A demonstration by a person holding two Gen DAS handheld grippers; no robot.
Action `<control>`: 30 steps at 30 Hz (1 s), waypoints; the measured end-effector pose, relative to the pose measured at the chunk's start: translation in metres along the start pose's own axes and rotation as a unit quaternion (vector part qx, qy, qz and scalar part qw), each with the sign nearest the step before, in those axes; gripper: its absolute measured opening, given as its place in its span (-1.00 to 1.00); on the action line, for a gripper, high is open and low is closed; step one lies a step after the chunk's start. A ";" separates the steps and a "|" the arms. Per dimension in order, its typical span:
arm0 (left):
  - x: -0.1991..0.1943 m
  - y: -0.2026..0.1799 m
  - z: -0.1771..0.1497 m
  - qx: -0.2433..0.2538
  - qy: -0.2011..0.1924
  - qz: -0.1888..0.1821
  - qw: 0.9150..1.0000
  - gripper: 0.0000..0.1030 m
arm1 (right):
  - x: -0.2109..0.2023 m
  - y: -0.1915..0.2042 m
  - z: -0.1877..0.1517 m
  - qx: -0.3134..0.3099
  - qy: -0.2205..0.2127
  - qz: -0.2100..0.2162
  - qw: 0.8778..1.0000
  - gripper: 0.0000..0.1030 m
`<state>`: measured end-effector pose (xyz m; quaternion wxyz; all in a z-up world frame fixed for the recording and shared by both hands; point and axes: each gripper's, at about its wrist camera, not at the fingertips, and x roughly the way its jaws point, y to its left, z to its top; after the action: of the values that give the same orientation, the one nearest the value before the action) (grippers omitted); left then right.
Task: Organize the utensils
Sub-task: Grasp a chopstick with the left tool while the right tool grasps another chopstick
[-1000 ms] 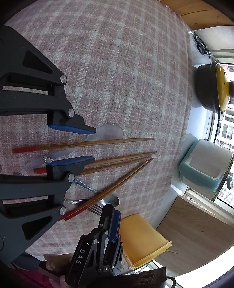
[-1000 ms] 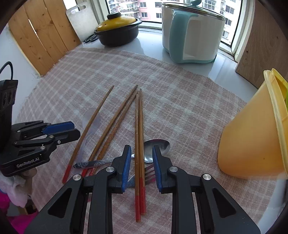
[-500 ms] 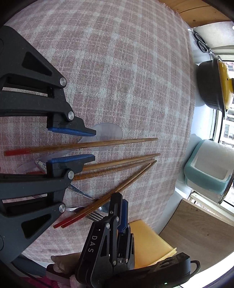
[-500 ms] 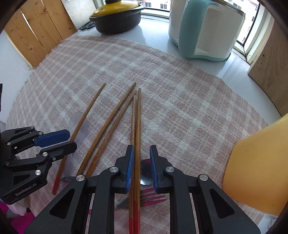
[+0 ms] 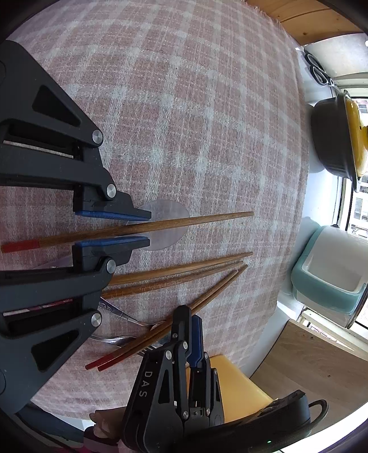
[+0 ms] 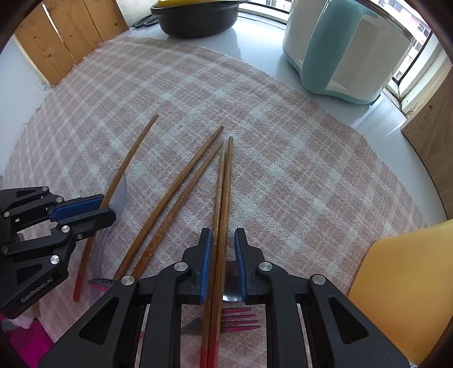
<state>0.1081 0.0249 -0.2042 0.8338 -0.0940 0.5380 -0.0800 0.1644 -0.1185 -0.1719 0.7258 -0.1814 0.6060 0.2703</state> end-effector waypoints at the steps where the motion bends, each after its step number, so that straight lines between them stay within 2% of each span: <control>1: 0.000 0.001 0.000 0.000 0.001 -0.001 1.000 -0.82 | 0.002 0.000 0.001 0.000 0.002 -0.001 1.000 -0.73; 6: -0.001 0.003 0.000 -0.004 0.000 -0.002 1.000 -0.82 | -0.005 -0.011 0.000 0.029 -0.008 0.045 0.999 -0.74; 13: -0.002 0.004 0.000 -0.005 0.001 -0.002 1.000 -0.82 | -0.007 -0.007 0.003 0.008 -0.004 0.021 1.000 -0.74; 23: -0.002 0.007 -0.001 -0.008 0.004 0.000 1.000 -0.83 | -0.005 -0.014 0.004 0.030 -0.007 0.047 0.998 -0.77; 30: -0.003 0.007 -0.002 -0.009 0.004 -0.001 1.000 -0.83 | -0.002 -0.015 0.001 0.021 0.002 0.030 0.999 -0.82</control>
<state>0.1055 0.0324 -0.2038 0.8307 -0.1017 0.5421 -0.0764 0.1740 -0.1299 -0.1704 0.7199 -0.1484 0.6178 0.2794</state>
